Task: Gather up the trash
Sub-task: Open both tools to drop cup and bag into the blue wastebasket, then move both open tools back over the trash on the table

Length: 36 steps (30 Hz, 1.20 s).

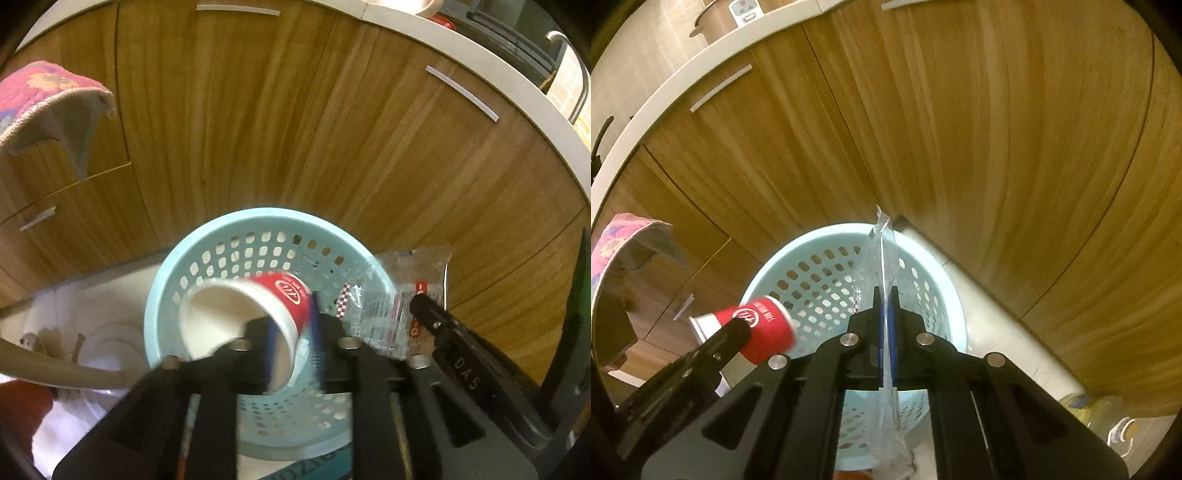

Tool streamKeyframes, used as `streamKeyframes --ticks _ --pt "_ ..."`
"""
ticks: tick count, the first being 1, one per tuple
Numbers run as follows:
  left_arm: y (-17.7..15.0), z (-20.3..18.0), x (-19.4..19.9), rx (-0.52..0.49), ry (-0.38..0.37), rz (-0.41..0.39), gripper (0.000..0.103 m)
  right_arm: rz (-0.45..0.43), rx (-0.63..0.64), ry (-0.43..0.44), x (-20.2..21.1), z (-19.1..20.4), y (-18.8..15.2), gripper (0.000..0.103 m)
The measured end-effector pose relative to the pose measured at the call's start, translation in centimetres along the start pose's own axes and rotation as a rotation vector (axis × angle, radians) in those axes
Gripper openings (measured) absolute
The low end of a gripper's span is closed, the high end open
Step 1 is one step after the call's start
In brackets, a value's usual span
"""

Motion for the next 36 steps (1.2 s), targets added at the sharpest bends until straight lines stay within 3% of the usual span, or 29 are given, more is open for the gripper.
streamKeyframes --ticks 2,7,11,20,27,30,31,36 --pt "0.0 0.4 0.5 0.009 0.0 -0.007 0.033 0.011 -0.002 -0.003 -0.1 0.0 -0.2 0.007" --pt "-0.1 0.1 1.5 0.03 -0.024 -0.005 0.042 0.023 -0.041 0.02 0.6 -0.7 -0.7 0.011" --pt "-0.5 -0.4 3.4 0.037 -0.054 -0.009 0.044 0.007 -0.058 0.008 2.3 -1.2 -1.2 0.02" --pt "0.2 -2.8 12.4 0.004 -0.159 -0.107 0.045 -0.087 -0.107 -0.007 9.7 -0.8 -1.0 0.02" --pt "2.4 -1.9 21.8 -0.036 -0.22 -0.244 0.056 -0.197 -0.039 -0.012 17.4 4.8 -0.7 0.025" --pt "3.1 -0.3 24.9 -0.036 -0.236 -0.268 0.059 -0.237 0.0 0.004 19.9 8.2 -1.0 0.039" --pt "3.3 0.3 25.6 -0.035 -0.241 -0.275 0.059 -0.252 0.018 0.009 20.8 9.4 -1.1 0.05" --pt "4.4 4.6 30.6 -0.041 -0.231 -0.345 0.064 -0.293 0.132 0.045 24.2 17.1 -2.2 0.052"
Point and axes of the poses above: each gripper's, at about its wrist camera, not at the fingertips, and x roughly against the way its jaws point, z to its left, y to its top, the point moved 8 cm from there along -x, roughly the way its jaws point, and after that the axes turned 3 degrees about z, right-handed, at the moved point
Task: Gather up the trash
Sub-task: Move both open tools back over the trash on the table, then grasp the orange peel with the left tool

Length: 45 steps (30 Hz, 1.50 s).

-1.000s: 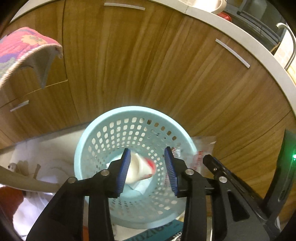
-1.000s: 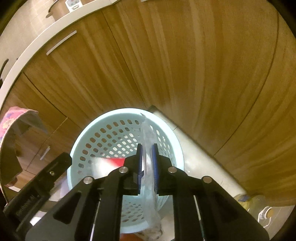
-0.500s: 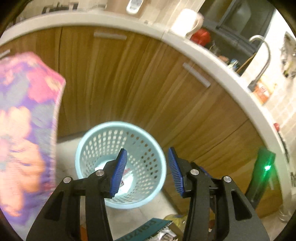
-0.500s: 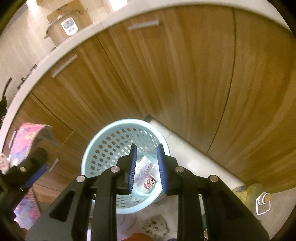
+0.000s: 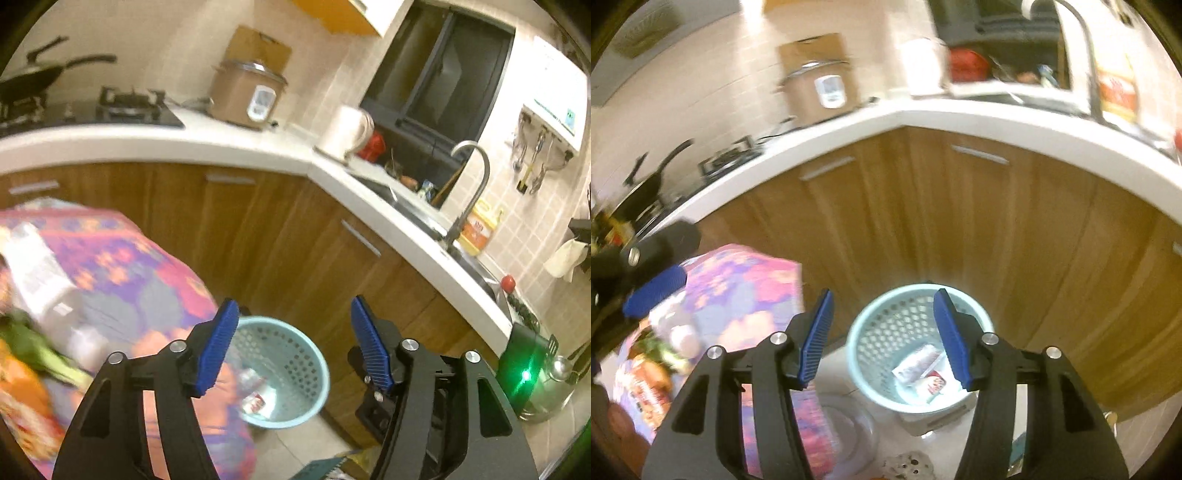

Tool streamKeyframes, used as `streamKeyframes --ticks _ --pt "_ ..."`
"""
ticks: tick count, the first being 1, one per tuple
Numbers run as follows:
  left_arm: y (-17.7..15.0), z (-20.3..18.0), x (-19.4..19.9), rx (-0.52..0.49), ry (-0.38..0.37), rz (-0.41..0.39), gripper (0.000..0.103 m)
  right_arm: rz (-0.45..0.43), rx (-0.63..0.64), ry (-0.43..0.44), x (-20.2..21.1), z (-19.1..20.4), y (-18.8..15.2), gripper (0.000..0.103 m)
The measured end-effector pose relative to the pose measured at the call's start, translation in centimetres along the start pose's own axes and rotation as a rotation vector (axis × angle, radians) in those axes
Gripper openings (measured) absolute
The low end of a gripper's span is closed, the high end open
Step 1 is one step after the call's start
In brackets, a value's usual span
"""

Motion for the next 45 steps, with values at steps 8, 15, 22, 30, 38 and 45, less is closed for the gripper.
streamKeyframes --ticks 8,15,22,30,38,45 --pt "3.3 9.8 8.8 -0.015 0.078 -0.055 0.066 -0.002 0.148 0.09 3.0 11.3 -1.3 0.052" --pt "3.8 19.8 13.2 0.014 0.104 0.018 0.07 0.042 0.224 0.165 3.4 19.4 -3.9 0.055" --pt "3.4 31.0 15.3 -0.043 0.255 0.034 0.077 0.073 0.25 0.167 2.7 23.6 -6.8 0.059" --pt "1.1 38.7 11.2 -0.037 0.263 0.179 0.077 0.117 0.251 0.178 1.3 26.0 -9.5 0.059" --pt "0.9 40.9 6.9 0.017 0.263 0.277 0.077 0.117 0.304 0.196 1.9 27.6 -10.6 0.064" --pt "1.6 40.9 4.2 -0.003 0.301 0.302 0.071 0.113 0.342 0.204 2.5 28.7 -11.0 0.066"
Point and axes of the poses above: each gripper's, at about its wrist camera, not at the fingertips, and x roughly against the way its jaws point, z to its left, y to its top, the point moved 8 cm from there along -x, roughly the way its jaws point, and after that the axes turned 3 degrees about z, right-handed, at the moved point
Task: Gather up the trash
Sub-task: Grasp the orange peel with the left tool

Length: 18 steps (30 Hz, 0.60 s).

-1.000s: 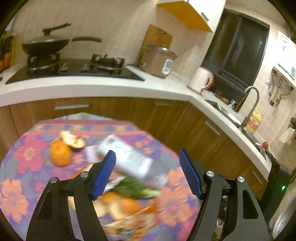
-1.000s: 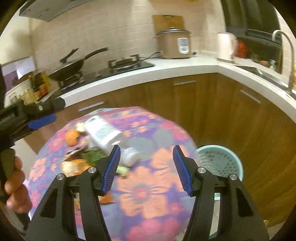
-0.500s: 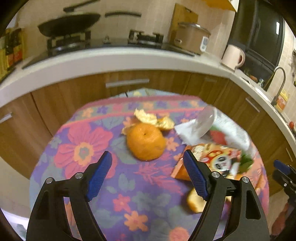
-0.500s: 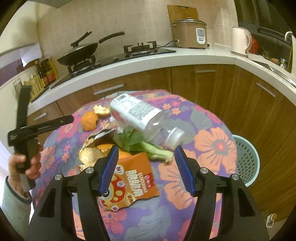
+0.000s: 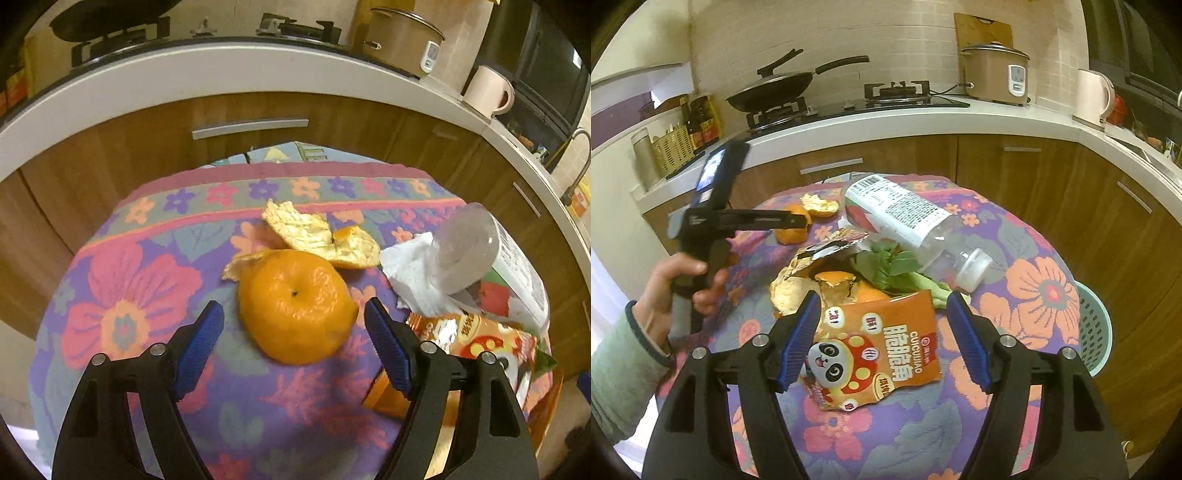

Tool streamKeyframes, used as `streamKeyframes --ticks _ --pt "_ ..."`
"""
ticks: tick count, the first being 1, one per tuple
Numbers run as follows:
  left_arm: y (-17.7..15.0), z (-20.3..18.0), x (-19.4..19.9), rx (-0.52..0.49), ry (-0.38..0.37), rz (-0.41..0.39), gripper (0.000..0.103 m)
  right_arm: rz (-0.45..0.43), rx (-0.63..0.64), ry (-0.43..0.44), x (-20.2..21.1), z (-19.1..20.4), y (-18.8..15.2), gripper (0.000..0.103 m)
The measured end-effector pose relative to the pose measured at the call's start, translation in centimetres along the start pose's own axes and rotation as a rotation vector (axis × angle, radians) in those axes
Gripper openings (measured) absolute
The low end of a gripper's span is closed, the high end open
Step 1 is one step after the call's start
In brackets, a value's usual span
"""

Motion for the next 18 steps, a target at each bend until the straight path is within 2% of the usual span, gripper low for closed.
streamKeyframes --ticks 1,8,12,16,18 --pt "0.1 -0.1 -0.3 -0.005 0.008 0.002 0.064 0.0 0.006 0.002 0.1 0.2 0.0 0.066" --pt "-0.1 -0.3 -0.6 -0.013 0.01 -0.012 0.039 0.008 0.029 0.036 -0.8 2.6 0.9 0.067" --pt "-0.3 -0.4 -0.4 -0.019 -0.008 -0.019 0.031 0.039 0.049 0.02 -2.3 3.7 1.7 0.067" --pt "-0.7 -0.6 0.4 -0.05 -0.004 -0.044 0.024 0.014 0.036 -0.014 -1.2 2.4 1.0 0.067" --pt "-1.0 -0.6 1.0 -0.054 -0.014 -0.054 0.023 0.013 0.016 -0.016 -0.8 1.5 0.1 0.072"
Point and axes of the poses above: each gripper's, at about its wrist camera, not at the fingertips, and x roughly against the way its jaws point, z to its left, y to its top, the point moved 8 cm from there along -x, roughly the way its jaws point, and after that the axes turned 3 degrees about z, right-handed, at the moved point
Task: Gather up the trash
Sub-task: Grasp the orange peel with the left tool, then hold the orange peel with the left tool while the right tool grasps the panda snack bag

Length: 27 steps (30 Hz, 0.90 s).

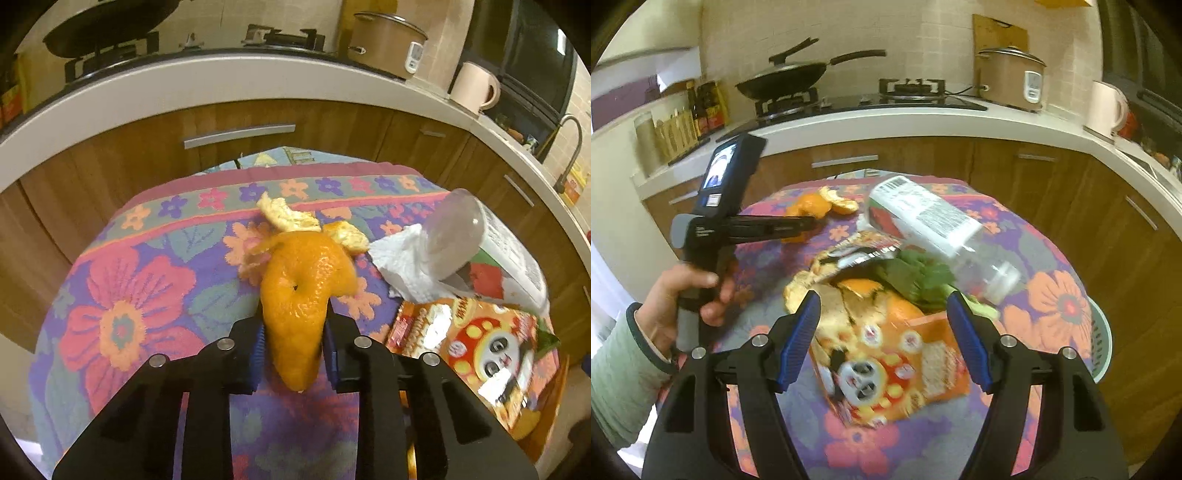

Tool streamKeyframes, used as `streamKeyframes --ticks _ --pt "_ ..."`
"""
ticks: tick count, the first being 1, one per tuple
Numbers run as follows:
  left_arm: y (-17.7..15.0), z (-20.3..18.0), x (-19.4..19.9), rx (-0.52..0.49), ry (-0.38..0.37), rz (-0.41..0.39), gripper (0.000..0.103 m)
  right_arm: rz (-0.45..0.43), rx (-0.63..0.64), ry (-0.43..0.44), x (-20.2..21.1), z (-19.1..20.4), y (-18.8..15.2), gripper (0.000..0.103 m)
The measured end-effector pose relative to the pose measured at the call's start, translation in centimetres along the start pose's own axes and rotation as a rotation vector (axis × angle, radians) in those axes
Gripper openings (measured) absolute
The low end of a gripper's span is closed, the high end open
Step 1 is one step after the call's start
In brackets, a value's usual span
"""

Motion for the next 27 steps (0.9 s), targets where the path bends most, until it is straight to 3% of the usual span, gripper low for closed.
streamKeyframes --ticks 2,5,10,13,15,17,19,23,24,26,27 --pt "-0.4 0.1 1.0 0.002 -0.017 -0.012 0.023 0.008 -0.009 -0.008 0.1 -0.7 -1.3 0.088" --pt "-0.9 0.0 2.4 -0.001 -0.026 -0.034 0.023 0.054 -0.012 -0.021 -0.7 -0.7 -3.2 0.089" --pt "-1.9 -0.6 4.5 -0.01 -0.058 -0.07 0.023 0.063 0.01 -0.076 -2.2 -0.1 -3.5 0.09" --pt "-2.6 -1.0 5.4 -0.025 -0.069 -0.079 0.023 0.089 -0.021 -0.064 -3.3 -0.4 -3.8 0.09" --pt "-3.1 -1.1 5.9 -0.031 -0.08 -0.085 0.023 0.108 -0.055 -0.045 -3.6 -1.0 -4.0 0.081" --pt "-3.6 -1.2 6.2 -0.03 -0.095 -0.083 0.023 0.125 -0.104 -0.007 -3.6 -1.6 -4.3 0.05" --pt "-4.1 -1.3 6.3 -0.026 -0.106 -0.08 0.023 0.139 -0.124 0.012 -3.5 -2.0 -4.7 0.041" --pt "-4.7 -1.9 6.8 -0.043 -0.116 -0.088 0.023 0.146 -0.123 0.027 -3.1 -1.7 -5.0 0.04" --pt "-4.8 -2.1 6.9 -0.044 -0.118 -0.089 0.023 0.137 -0.112 0.027 -2.8 -1.5 -4.9 0.043" --pt "-4.9 -2.4 7.1 -0.048 -0.126 -0.091 0.023 0.093 -0.083 0.004 -1.7 -0.9 -4.7 0.086" --pt "-5.0 -2.5 7.2 -0.051 -0.127 -0.092 0.023 0.065 -0.065 -0.02 -1.1 -0.6 -4.6 0.093"
Point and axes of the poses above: each gripper's, at about its wrist camera, not at the fingertips, and x roughly against the way its jaws point, z to its left, y to its top, the point moved 8 cm from there along -x, roughly the way its jaws point, and after that the axes turned 3 degrees about z, right-handed, at the moved point
